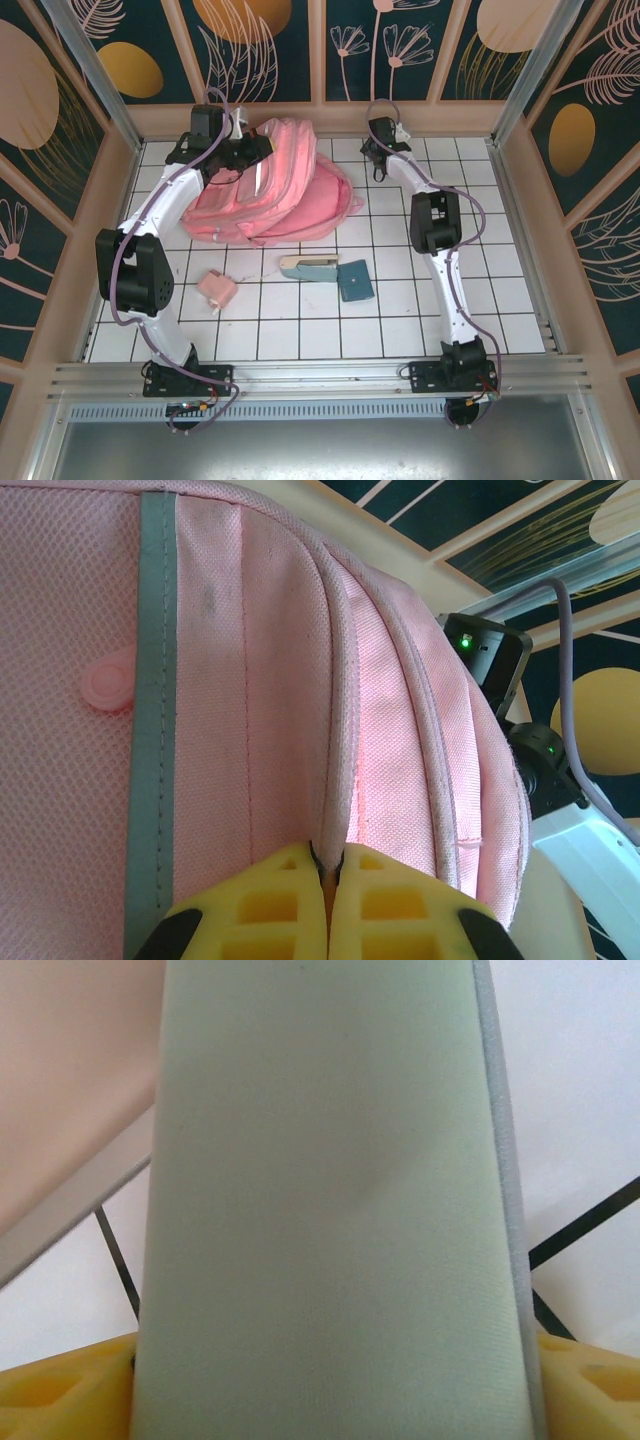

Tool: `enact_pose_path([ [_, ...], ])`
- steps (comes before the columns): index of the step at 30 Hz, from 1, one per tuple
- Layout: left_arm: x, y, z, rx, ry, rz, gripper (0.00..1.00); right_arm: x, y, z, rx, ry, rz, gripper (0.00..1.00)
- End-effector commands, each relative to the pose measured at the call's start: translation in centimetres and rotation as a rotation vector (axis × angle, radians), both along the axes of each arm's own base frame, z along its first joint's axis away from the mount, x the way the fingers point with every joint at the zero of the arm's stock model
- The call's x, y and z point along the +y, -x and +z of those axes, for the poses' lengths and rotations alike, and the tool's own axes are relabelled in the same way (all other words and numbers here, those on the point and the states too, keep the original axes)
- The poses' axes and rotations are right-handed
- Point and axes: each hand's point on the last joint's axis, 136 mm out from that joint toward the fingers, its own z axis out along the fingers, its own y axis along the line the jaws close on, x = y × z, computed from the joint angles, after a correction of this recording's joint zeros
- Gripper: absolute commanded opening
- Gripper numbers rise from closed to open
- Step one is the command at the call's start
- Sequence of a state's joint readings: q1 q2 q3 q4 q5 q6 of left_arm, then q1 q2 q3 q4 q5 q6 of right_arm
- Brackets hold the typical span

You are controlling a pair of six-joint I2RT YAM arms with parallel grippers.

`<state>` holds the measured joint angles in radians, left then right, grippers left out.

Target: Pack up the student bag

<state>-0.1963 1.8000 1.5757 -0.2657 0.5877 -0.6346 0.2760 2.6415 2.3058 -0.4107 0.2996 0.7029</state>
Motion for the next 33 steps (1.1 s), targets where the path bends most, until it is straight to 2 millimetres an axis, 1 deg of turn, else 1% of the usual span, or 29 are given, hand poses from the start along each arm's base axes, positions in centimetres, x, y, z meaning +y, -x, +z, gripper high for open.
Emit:
enact_pose_path([
  [1, -0.1, 0.7, 3.8, -0.097, 0.044, -0.027, 0.00, -2.0, 2.5, -0.2, 0.090, 0.107, 0.023, 0.79],
  [3, -0.1, 0.8, 3.7, -0.096, 0.043, -0.030, 0.00, -2.4, 2.7, -0.1, 0.092, 0.133, 0.043, 0.77],
  [4, -0.1, 0.8, 3.6, -0.094, 0.042, -0.028, 0.00, -2.4, 2.7, -0.1, 0.094, 0.139, 0.057, 0.74],
  [6, -0.2, 0.9, 3.6, -0.093, 0.041, -0.032, 0.00, -2.2, 2.6, 0.0, 0.096, 0.149, 0.100, 0.59],
  [7, -0.1, 0.9, 3.7, -0.094, 0.040, -0.032, 0.00, -2.1, 2.7, 0.1, 0.099, 0.156, 0.111, 0.57],
  [9, -0.1, 1.0, 4.1, -0.102, 0.043, -0.033, 0.00, -2.0, 3.0, 0.7, 0.097, 0.161, 0.120, 0.57],
  [11, -0.1, 1.1, 4.4, -0.108, 0.045, -0.035, 0.00, -1.9, 3.4, 1.8, 0.078, 0.164, 0.129, 0.57],
  [13, -0.1, 1.2, 4.9, -0.117, 0.048, -0.037, 0.00, -1.5, 4.1, 3.1, 0.052, 0.159, 0.148, 0.53],
  [16, -0.2, 1.3, 5.2, -0.122, 0.053, -0.041, 0.00, -0.8, 5.6, 5.3, 0.010, 0.131, 0.176, 0.54],
  [19, -0.2, 1.3, 5.8, -0.131, 0.061, -0.044, 0.00, 0.4, 7.3, 7.7, -0.033, 0.102, 0.216, 0.55],
  [23, -0.6, 1.2, 7.3, -0.148, 0.105, -0.053, 0.00, 3.2, 9.9, 10.8, -0.096, 0.056, 0.299, 0.55],
  [26, -1.0, 1.2, 8.6, -0.163, 0.151, -0.063, 0.00, 6.4, 12.0, 12.4, -0.132, 0.011, 0.364, 0.55],
  [29, -1.2, 1.2, 9.7, -0.176, 0.196, -0.068, 0.00, 10.5, 14.0, 12.8, -0.140, -0.035, 0.437, 0.56],
  [30, -1.3, 1.2, 10.1, -0.182, 0.211, -0.071, 0.00, 12.0, 14.7, 12.8, -0.140, -0.050, 0.460, 0.56],
  [32, -1.3, 1.1, 10.3, -0.180, 0.227, -0.067, 0.00, 14.3, 15.5, 12.4, -0.140, -0.087, 0.490, 0.56],
  [33, -1.3, 1.0, 10.3, -0.177, 0.230, -0.065, 0.00, 16.0, 16.2, 11.9, -0.135, -0.106, 0.512, 0.56],
])
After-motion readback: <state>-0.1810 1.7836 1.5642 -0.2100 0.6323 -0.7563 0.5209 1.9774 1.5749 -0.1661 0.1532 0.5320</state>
